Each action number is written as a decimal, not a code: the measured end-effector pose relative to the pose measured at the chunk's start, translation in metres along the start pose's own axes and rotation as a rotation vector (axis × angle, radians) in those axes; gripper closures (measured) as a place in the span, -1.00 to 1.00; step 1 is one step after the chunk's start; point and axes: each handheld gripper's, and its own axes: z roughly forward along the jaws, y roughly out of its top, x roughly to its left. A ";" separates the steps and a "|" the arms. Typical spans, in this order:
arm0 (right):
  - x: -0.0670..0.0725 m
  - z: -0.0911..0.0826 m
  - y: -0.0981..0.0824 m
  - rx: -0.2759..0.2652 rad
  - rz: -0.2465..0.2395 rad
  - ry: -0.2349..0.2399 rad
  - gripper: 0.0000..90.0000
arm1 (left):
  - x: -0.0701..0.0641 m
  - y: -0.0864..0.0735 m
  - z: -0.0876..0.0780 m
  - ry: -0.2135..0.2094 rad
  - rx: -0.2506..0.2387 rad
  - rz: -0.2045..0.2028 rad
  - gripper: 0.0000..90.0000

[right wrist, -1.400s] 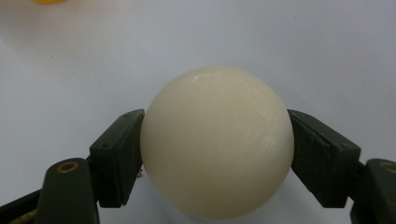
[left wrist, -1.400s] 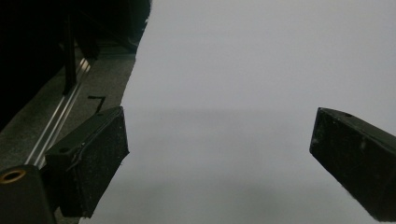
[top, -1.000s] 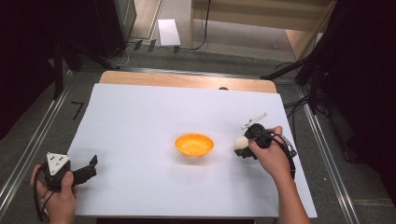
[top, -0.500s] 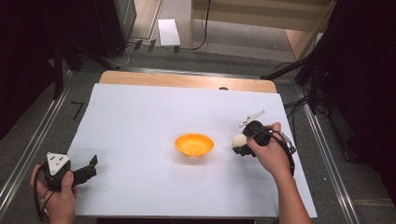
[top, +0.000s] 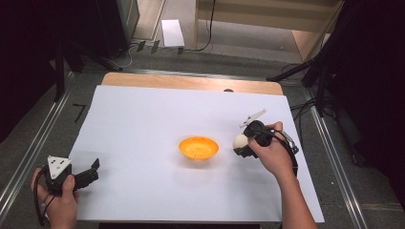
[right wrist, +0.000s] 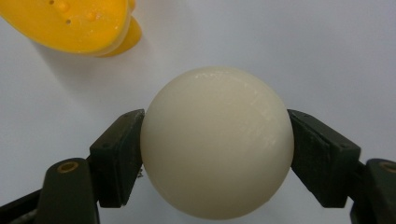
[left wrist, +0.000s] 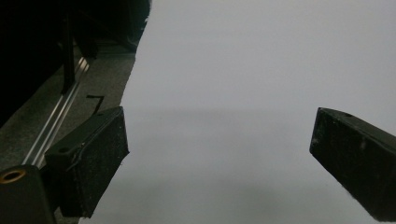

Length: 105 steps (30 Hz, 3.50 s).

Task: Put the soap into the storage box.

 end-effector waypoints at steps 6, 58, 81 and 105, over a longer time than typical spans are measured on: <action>0.004 -0.001 0.008 0.000 -0.022 0.001 -0.44 | 0.000 0.000 0.000 -0.002 -0.002 0.000 -0.90; 0.058 0.014 0.074 -0.014 -0.180 0.070 -0.44 | 0.000 0.000 0.000 -0.010 0.004 0.004 -0.90; 0.074 0.027 0.086 0.009 -0.213 0.089 -0.44 | 0.001 0.000 0.000 -0.011 0.004 0.004 -0.90; 0.081 0.037 0.090 0.034 -0.237 0.096 -0.44 | 0.000 0.000 0.000 -0.012 0.004 0.004 -0.90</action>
